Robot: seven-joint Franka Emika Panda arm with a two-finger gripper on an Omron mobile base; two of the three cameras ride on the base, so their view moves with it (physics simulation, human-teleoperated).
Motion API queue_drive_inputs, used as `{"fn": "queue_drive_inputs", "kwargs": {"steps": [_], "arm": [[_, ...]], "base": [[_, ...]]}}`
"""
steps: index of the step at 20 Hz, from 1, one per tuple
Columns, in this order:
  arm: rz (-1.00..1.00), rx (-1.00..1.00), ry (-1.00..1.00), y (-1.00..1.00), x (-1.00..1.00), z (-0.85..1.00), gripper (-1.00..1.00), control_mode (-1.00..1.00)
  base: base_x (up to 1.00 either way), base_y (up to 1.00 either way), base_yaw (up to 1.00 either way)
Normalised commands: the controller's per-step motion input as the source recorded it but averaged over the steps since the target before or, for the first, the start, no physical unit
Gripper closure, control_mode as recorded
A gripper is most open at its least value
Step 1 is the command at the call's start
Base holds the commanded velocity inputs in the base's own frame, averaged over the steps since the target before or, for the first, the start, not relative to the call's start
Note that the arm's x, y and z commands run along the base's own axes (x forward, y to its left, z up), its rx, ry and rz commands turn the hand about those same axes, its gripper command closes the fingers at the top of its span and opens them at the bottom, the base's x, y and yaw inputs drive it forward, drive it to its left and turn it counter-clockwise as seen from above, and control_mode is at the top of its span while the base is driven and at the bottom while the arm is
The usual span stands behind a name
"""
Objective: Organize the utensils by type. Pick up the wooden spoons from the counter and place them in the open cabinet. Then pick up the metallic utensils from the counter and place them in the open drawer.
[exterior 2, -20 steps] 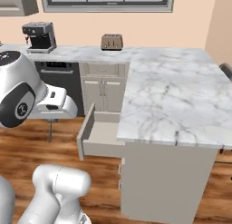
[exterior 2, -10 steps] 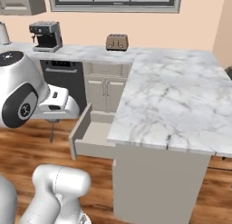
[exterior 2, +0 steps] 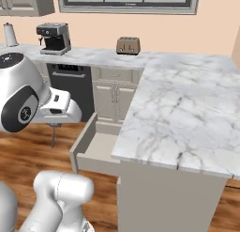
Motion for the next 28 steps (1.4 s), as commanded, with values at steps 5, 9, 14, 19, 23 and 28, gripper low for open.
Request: {"fn": "queue_drive_inputs", "kwargs": {"steps": [5, 9, 14, 19, 23, 28], "arm": [[0.0, 0.0, 0.0, 0.0, 0.0, 0.0, 1.0, 1.0], [0.0, 0.0, 0.0, 0.0, 0.0, 0.0, 1.0, 1.0], [0.0, 0.0, 0.0, 0.0, 0.0, 0.0, 1.0, 1.0], [0.0, 0.0, 0.0, 0.0, 0.0, 0.0, 1.0, 1.0], [0.0, 0.0, 0.0, 0.0, 0.0, 0.0, 1.0, 1.0], [0.0, 0.0, 0.0, 0.0, 0.0, 0.0, 1.0, 1.0]], "base": [[0.33, -0.25, 0.08], [0.4, -0.16, 0.03], [0.45, -0.14, 0.0], [0.37, -0.07, 0.0], [0.34, -0.03, 0.0], [0.14, 0.0, -0.04]]}}
